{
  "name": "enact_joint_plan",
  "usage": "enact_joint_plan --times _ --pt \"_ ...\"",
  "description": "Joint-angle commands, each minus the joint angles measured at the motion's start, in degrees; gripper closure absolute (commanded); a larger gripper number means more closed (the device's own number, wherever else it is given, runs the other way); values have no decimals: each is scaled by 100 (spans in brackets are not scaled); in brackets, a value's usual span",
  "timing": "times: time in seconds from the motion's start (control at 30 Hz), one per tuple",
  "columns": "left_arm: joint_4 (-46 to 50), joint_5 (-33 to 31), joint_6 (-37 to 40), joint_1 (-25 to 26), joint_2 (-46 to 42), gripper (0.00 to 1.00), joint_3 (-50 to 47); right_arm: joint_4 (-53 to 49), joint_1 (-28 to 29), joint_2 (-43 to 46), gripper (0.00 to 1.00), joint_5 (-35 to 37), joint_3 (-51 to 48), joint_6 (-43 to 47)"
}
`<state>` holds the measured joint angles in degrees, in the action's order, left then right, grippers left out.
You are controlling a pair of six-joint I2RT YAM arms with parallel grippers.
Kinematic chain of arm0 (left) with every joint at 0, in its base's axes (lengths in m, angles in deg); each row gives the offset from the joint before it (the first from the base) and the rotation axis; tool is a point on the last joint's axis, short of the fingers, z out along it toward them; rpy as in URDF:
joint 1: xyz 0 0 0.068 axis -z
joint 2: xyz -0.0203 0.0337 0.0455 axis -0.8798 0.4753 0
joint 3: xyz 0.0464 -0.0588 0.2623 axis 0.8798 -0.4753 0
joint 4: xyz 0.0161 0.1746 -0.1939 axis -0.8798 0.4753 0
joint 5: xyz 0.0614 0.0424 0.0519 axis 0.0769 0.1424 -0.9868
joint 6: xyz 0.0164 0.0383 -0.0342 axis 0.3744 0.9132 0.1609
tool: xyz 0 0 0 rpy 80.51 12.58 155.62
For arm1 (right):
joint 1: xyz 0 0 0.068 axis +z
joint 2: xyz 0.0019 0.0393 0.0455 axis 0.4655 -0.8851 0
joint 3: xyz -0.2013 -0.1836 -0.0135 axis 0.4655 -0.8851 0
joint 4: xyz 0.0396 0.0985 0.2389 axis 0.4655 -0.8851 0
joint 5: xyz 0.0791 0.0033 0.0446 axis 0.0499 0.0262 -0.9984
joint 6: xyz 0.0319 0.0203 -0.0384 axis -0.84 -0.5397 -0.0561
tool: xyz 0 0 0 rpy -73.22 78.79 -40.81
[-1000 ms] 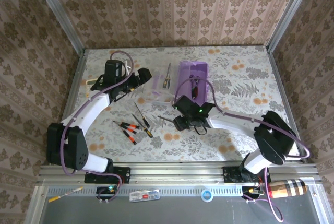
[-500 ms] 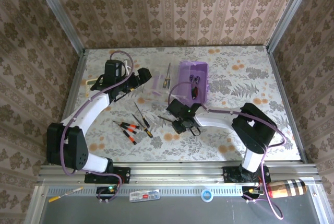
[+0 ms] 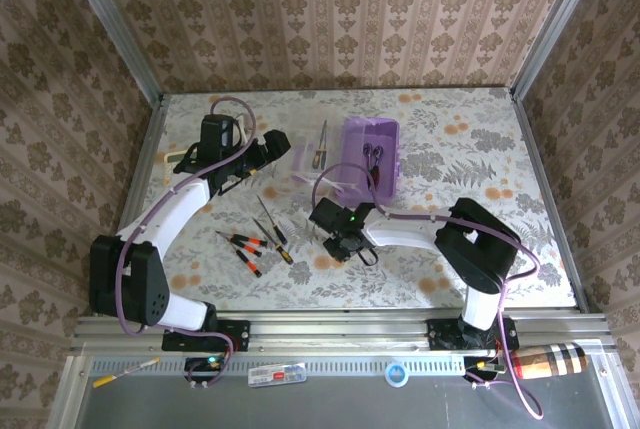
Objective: Pack the tool kit
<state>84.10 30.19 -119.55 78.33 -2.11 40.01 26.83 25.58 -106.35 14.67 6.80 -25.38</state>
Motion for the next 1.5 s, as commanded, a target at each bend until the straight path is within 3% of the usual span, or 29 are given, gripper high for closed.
enact_joint_plan --times 0.0,0.33,1.0,1.2,1.47 --pt "24 12 116 -50 -78 0 171 -114 29 -213 71 350 70 -28" --pt "22 6 116 -63 -105 0 167 -108 104 150 77 510 40 -10" --pt "27 8 81 -272 -217 0 175 -242 407 838 79 622 548 13" --pt "-20 -75 149 -606 -457 0 149 -556 383 992 79 651 1155 71" --pt "136 -184 340 -817 -554 0 259 -872 -66 1050 80 292 2122 20"
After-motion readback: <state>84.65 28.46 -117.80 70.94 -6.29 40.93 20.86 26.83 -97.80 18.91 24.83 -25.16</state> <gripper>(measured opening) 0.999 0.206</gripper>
